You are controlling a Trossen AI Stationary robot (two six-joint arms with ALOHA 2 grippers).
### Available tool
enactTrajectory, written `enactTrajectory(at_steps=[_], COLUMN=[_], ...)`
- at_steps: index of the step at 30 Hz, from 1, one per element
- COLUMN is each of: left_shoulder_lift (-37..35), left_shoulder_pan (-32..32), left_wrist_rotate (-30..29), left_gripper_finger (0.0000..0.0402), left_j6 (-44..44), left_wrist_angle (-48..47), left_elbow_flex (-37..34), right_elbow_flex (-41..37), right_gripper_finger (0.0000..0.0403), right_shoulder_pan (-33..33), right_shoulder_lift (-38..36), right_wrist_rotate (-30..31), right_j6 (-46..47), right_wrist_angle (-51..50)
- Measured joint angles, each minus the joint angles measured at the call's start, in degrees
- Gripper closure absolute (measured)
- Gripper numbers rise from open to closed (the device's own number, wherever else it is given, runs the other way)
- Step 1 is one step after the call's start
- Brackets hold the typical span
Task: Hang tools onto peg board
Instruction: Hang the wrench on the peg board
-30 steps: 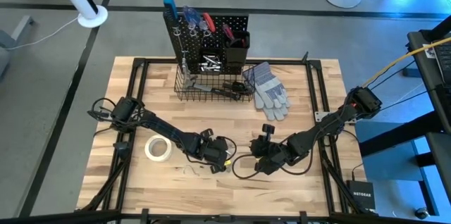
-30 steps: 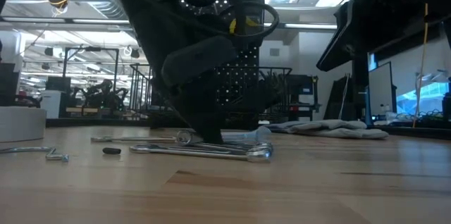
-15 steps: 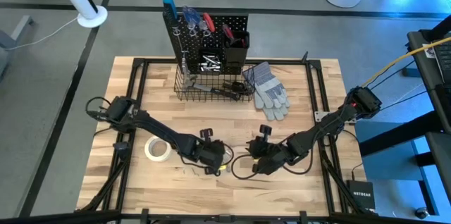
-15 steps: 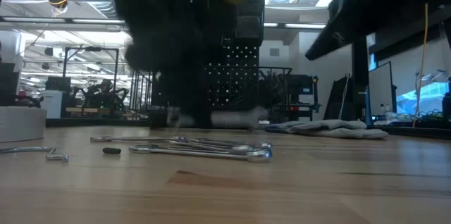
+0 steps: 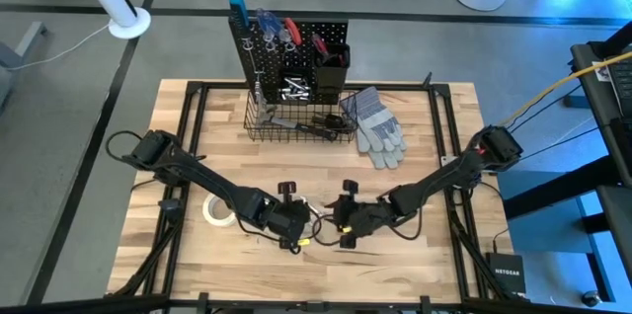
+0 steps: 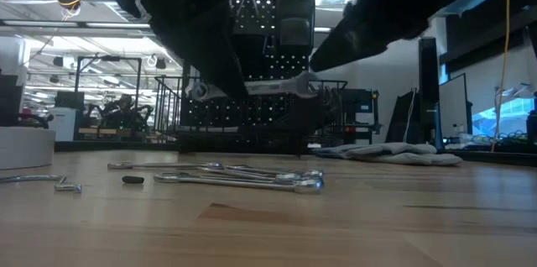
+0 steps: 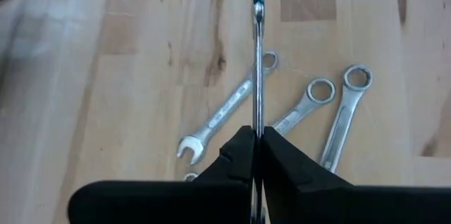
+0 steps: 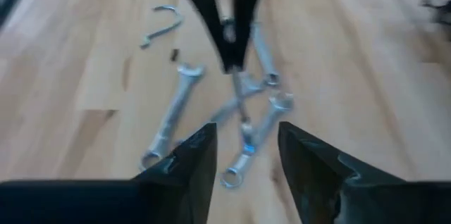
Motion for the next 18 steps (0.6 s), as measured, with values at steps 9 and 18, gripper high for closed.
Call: enactTrajectory(at_steps=[9,18], left_shoulder_lift=[-0.3,-0.3], left_shoulder_pan=[0.0,-0.2], left_wrist_rotate=[-0.5,-0.7], left_gripper_finger=[0.0398,0.0393], left_j6=[0.3,0.3], left_wrist_angle=[-0.3,-0.2], left_elbow_flex=[0.0,0.1], right_elbow_flex=[0.0,0.0], right_gripper_finger=[0.0228,0.0295], right_shoulder_pan=[-1.6,-1.8], right_shoulder_lift=[1.5,2.6], right_wrist_rotate=[-2.8,-3.0], right_j6=[-2.1,-4.5], right_wrist_angle=[0.8,3.8])
